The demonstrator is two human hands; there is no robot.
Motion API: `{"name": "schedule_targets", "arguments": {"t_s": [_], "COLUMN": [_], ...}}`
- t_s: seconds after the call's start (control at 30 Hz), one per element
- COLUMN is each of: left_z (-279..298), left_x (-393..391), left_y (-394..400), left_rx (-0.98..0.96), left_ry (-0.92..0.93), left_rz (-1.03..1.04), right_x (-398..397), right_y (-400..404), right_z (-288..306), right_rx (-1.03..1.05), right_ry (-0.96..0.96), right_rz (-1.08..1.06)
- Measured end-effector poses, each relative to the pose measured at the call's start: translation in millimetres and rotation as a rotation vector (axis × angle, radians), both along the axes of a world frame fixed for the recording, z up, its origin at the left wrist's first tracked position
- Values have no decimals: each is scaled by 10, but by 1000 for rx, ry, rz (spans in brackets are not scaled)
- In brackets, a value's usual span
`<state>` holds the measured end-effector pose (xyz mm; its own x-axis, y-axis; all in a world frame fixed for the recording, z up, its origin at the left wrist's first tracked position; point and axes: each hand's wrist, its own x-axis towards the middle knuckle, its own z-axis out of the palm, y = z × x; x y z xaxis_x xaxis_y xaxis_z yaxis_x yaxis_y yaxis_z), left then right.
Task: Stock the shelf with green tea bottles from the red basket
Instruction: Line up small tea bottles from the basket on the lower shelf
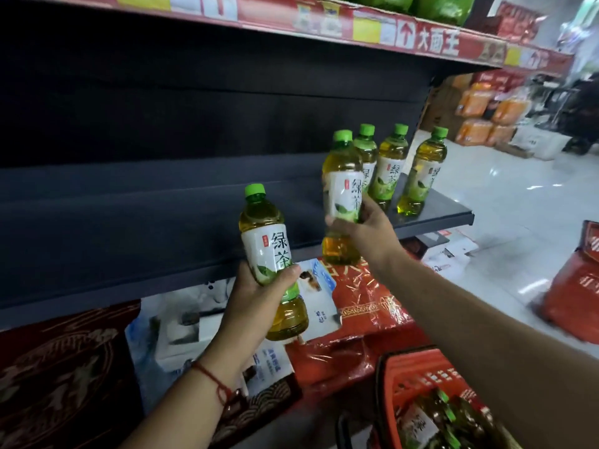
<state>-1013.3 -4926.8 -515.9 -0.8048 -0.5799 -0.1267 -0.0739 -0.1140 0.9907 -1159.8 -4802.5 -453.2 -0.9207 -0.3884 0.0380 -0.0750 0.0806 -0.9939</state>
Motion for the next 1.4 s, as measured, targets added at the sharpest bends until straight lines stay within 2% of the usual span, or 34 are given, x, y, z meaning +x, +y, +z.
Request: {"name": "schedule_targets", "arguments": {"t_s": [0.2, 0.43, 0.53, 0.67, 0.77, 0.83, 0.93, 0.97, 1.03, 1.13, 1.27, 1.4], "left_z": [15, -105, -146, -150, -100, -41, -46, -49, -31, -18, 42, 159], "left_x": [-63, -176, -226, -254, -267, -265, -261, -249, -183, -65, 106, 314], "left_y": [-92, -200, -237, -224, -188, -158, -92, -58, 29, 154, 252, 234], "left_rx": [30, -42, -53, -19, 1, 7, 18, 27, 34, -23, -137, -337], "left_ry": [-19, -68, -74, -92, -110, -119, -139, -148, -169, -186, -205, -204], "left_rz": [9, -32, -30, -16, -2, 11, 21, 8, -42, -127, -162, -227], "right_x": [-494, -812, -902, -947, -609, -116, 618, 783, 957, 1051, 1054, 1021], "right_y": [-595, -827, -889, -861, -634, -355, 51, 146, 229, 243, 265, 305], "right_z": [-143, -374, -352, -272, -207, -234, -482, -590, -761, -809, -731, -627], "right_rx": [85, 188, 241, 310, 258, 266, 386, 366, 291, 248, 318, 356], "right_ry": [183, 347, 357, 275, 215, 127, -10, -56, -95, -45, 23, 90], "right_rz": [-164, -240, -259, -202, -68, 86, 406, 444, 394, 290, 278, 331]}}
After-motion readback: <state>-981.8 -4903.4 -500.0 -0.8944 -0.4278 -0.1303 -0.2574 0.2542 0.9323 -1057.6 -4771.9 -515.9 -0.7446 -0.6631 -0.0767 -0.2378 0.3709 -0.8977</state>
